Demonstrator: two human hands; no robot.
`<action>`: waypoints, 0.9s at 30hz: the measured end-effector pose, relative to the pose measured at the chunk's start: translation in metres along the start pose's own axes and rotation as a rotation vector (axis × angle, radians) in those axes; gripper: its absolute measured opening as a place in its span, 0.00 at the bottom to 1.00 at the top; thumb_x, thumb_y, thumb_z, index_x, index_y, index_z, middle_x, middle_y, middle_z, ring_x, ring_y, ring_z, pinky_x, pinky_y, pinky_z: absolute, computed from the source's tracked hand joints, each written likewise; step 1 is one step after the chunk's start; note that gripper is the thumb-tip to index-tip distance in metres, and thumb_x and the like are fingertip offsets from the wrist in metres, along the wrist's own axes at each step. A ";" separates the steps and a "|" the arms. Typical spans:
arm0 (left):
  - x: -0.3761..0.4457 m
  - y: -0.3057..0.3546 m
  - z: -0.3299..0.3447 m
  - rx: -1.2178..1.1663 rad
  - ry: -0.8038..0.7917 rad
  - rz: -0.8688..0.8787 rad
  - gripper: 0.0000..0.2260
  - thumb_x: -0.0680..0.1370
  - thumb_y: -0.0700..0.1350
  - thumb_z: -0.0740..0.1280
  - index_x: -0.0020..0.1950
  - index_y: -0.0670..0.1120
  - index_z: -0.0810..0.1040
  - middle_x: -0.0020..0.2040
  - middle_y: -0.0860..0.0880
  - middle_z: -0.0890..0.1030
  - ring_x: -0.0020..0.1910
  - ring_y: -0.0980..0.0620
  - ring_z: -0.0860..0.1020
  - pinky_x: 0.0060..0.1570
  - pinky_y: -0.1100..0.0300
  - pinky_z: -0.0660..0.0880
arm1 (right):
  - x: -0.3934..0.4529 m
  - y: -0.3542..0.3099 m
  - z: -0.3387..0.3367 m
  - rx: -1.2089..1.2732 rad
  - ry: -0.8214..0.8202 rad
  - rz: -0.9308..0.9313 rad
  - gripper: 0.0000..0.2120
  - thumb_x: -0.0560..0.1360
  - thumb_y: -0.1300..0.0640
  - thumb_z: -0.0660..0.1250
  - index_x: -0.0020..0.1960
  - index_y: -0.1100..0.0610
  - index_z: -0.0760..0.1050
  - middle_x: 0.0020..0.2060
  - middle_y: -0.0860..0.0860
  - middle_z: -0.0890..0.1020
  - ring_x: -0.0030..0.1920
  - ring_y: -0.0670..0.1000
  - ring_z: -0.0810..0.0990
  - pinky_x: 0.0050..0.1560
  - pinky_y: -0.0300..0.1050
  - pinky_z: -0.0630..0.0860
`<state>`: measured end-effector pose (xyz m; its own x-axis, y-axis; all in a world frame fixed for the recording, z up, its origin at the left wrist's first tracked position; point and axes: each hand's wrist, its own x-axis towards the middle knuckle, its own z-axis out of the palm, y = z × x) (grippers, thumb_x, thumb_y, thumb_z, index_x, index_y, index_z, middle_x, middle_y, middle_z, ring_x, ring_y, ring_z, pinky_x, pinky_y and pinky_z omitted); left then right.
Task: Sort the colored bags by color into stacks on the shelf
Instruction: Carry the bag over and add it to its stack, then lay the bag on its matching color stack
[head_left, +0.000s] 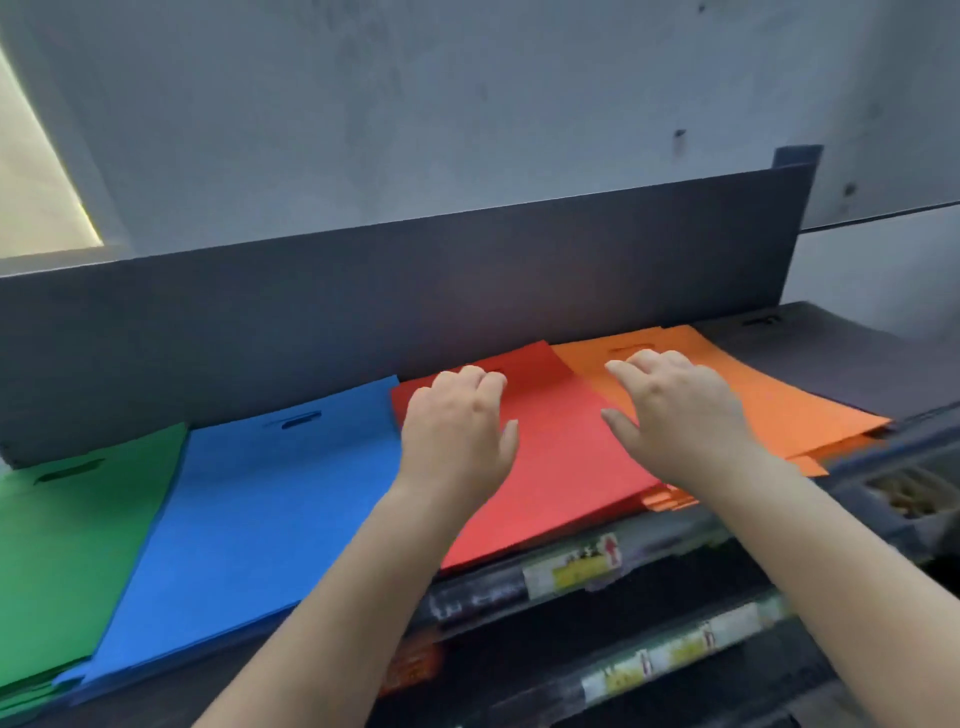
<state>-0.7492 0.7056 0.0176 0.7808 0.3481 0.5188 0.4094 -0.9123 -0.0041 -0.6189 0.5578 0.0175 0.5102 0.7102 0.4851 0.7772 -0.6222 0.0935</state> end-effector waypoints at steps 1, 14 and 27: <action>0.012 0.023 0.004 0.000 0.000 0.044 0.19 0.79 0.54 0.59 0.67 0.49 0.69 0.64 0.51 0.72 0.61 0.48 0.70 0.56 0.54 0.65 | -0.005 0.022 -0.004 -0.046 -0.014 0.028 0.22 0.79 0.43 0.56 0.69 0.53 0.66 0.61 0.50 0.73 0.61 0.53 0.71 0.53 0.47 0.70; 0.101 0.318 0.068 -0.151 -0.072 0.443 0.16 0.78 0.50 0.60 0.65 0.47 0.68 0.64 0.49 0.71 0.63 0.46 0.68 0.57 0.54 0.64 | -0.130 0.280 -0.047 -0.384 -0.200 0.456 0.24 0.79 0.42 0.55 0.70 0.53 0.63 0.63 0.50 0.72 0.64 0.54 0.70 0.57 0.49 0.69; 0.160 0.550 0.107 -0.294 -0.132 0.765 0.19 0.79 0.53 0.60 0.66 0.46 0.68 0.64 0.47 0.72 0.64 0.44 0.69 0.59 0.52 0.64 | -0.214 0.453 -0.057 -0.452 -0.331 0.824 0.29 0.79 0.42 0.55 0.75 0.53 0.55 0.71 0.51 0.64 0.72 0.53 0.61 0.66 0.51 0.62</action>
<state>-0.3485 0.2832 0.0065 0.8499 -0.3860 0.3587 -0.3833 -0.9200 -0.0819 -0.3966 0.1050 0.0056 0.9578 0.0135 0.2871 -0.0438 -0.9804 0.1919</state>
